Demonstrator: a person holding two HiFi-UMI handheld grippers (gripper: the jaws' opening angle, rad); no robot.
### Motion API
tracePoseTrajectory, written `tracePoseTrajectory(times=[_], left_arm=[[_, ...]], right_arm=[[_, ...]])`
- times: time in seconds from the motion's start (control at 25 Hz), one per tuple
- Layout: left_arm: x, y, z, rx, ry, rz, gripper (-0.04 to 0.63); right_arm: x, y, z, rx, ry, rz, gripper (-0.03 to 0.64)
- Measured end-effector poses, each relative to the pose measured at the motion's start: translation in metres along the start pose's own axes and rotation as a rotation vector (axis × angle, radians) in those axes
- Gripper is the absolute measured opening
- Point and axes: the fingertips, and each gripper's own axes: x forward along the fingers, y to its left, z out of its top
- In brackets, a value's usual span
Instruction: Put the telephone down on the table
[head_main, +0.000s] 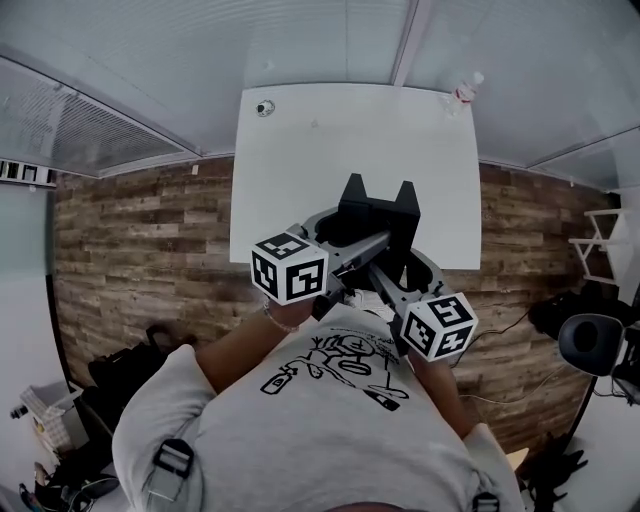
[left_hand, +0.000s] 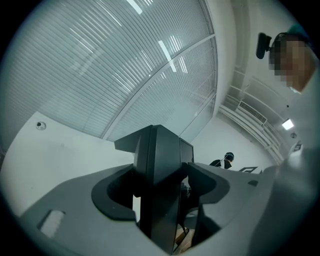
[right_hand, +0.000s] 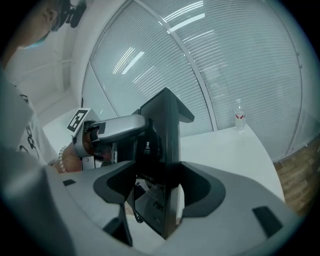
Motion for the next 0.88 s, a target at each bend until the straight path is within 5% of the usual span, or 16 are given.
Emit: tracePoseTrajectory(times=[0.88], left_arm=[[-0.032, 0.090, 0.077, -0.032, -0.091, 0.070, 0.321]], right_arm=[[0.104, 0.020, 0.058, -0.068, 0.047, 0.076, 0.267]])
